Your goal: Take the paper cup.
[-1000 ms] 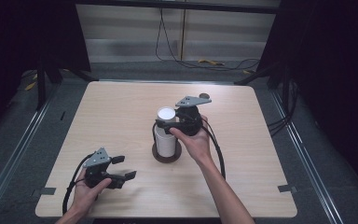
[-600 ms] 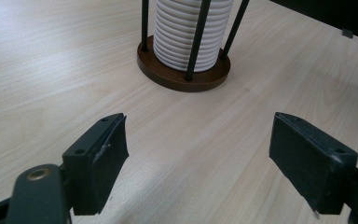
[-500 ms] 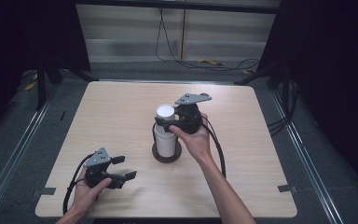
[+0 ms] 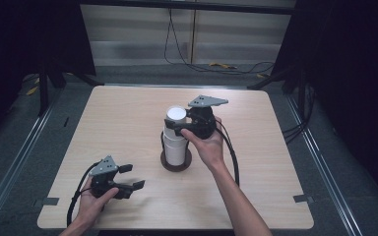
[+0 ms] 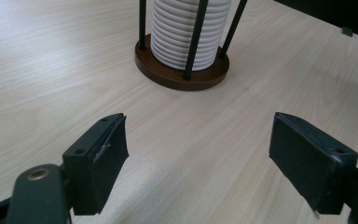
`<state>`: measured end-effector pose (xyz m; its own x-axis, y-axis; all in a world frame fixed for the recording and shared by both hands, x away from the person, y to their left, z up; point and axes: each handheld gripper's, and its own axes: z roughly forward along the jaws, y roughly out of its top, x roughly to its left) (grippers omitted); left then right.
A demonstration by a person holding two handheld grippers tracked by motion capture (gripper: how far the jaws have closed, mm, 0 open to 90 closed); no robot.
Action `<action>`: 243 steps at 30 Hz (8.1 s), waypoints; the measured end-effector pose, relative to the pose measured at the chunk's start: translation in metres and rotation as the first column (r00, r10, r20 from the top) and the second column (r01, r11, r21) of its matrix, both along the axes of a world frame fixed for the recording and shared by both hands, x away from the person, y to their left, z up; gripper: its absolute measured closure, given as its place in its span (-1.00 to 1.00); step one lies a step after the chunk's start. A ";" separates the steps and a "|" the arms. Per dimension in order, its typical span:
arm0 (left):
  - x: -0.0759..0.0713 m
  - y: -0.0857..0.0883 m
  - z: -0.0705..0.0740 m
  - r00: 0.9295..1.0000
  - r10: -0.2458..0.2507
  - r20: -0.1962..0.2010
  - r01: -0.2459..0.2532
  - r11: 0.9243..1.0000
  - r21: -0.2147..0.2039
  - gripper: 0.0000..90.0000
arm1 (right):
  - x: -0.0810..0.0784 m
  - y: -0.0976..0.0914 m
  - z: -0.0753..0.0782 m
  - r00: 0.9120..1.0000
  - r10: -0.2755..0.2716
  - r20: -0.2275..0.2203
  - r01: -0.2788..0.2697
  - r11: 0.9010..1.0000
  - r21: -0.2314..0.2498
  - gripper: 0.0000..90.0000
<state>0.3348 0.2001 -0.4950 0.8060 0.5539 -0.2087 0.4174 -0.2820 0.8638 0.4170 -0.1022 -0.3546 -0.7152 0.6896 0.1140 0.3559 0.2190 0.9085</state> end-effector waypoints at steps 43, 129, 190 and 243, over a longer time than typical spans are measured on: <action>0.002 0.000 0.007 1.000 0.022 -0.010 -0.022 0.999 -0.038 -0.61 | -0.012 -0.014 0.031 0.999 -0.011 0.053 0.004 0.991 0.131 -0.24; 0.011 -0.066 0.058 0.969 -0.237 0.074 0.244 0.964 -0.109 -0.65 | -0.072 -0.025 -0.028 0.988 0.111 -0.106 -0.101 0.990 0.094 -0.23; 0.010 -0.072 0.044 0.976 -0.205 0.067 0.212 0.969 -0.124 -0.52 | -0.080 0.013 -0.045 0.972 0.194 -0.130 -0.180 0.977 0.111 -0.24; 0.020 -0.048 0.046 0.971 -0.238 -0.030 0.235 0.969 -0.074 -0.43 | -0.081 -0.013 -0.031 0.971 0.202 -0.127 -0.186 0.974 0.127 -0.48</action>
<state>0.3545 0.1521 -0.4486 0.9030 0.3314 -0.2733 0.3793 -0.3167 0.8694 0.3363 -0.1149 -0.3861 -0.8060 0.5157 0.2905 0.4404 0.1946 0.8764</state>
